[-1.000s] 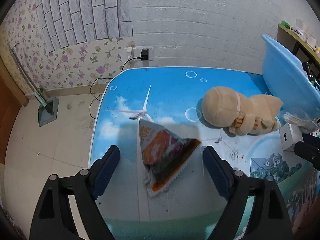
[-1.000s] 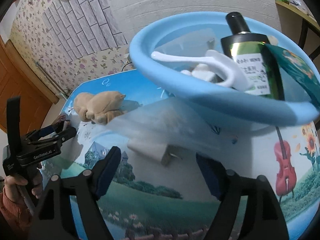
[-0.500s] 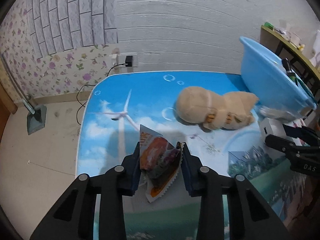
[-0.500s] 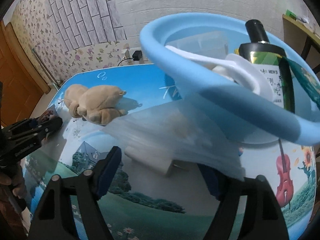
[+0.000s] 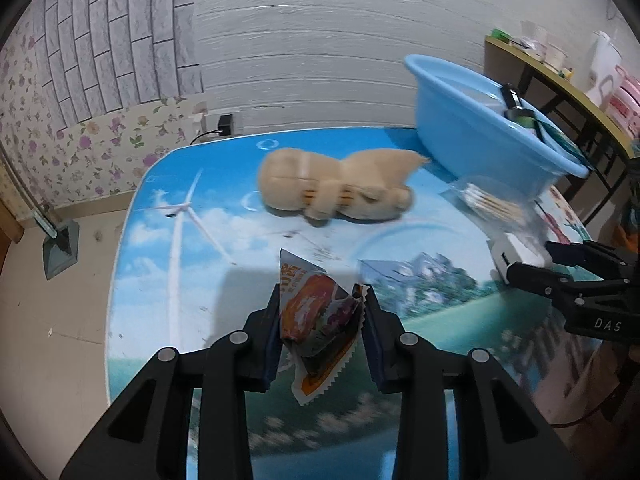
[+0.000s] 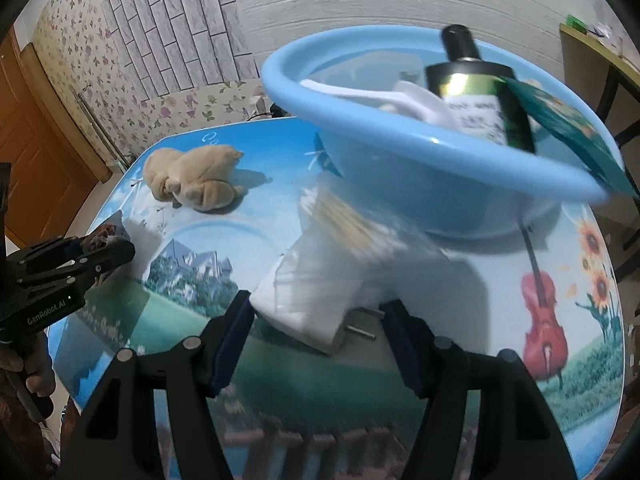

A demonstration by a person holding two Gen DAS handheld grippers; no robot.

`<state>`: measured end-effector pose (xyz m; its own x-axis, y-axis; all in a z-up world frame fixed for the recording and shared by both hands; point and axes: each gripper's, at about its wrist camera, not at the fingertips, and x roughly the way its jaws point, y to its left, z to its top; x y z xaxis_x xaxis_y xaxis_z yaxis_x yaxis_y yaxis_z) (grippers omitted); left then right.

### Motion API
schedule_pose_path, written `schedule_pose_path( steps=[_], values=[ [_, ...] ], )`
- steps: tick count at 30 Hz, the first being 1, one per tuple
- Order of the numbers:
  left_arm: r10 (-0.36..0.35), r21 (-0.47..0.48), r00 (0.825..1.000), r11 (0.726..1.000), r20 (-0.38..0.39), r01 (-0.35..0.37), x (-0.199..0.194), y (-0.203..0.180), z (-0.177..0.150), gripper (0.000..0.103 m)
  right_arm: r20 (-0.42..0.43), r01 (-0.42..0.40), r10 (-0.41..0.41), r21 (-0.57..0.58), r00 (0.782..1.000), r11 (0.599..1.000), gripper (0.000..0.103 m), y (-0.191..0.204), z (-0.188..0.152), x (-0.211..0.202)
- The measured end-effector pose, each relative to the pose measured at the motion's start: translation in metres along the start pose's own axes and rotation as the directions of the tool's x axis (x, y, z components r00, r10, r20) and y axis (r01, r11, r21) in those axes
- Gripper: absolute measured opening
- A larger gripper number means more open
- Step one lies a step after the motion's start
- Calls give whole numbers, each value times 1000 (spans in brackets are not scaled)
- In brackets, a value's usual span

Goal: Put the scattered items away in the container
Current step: 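Grasp the wrapped snack with left tool while right tool grasps the white charger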

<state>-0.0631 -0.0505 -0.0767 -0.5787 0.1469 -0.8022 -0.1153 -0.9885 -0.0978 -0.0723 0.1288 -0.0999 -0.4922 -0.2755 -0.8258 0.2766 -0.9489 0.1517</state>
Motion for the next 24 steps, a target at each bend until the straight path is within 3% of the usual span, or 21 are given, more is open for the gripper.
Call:
schedule_pose_path(
  steps=[11, 24],
  values=[
    [-35, 49, 999, 998, -20, 36, -3, -49, -17, 34, -27, -42, 41, -42, 999, 998, 64, -21, -32, -26],
    [8, 73, 998, 997, -58, -3, -5, -64, -28, 38, -19, 26, -27, -22, 999, 999, 65, -60, -54, -44]
  ],
)
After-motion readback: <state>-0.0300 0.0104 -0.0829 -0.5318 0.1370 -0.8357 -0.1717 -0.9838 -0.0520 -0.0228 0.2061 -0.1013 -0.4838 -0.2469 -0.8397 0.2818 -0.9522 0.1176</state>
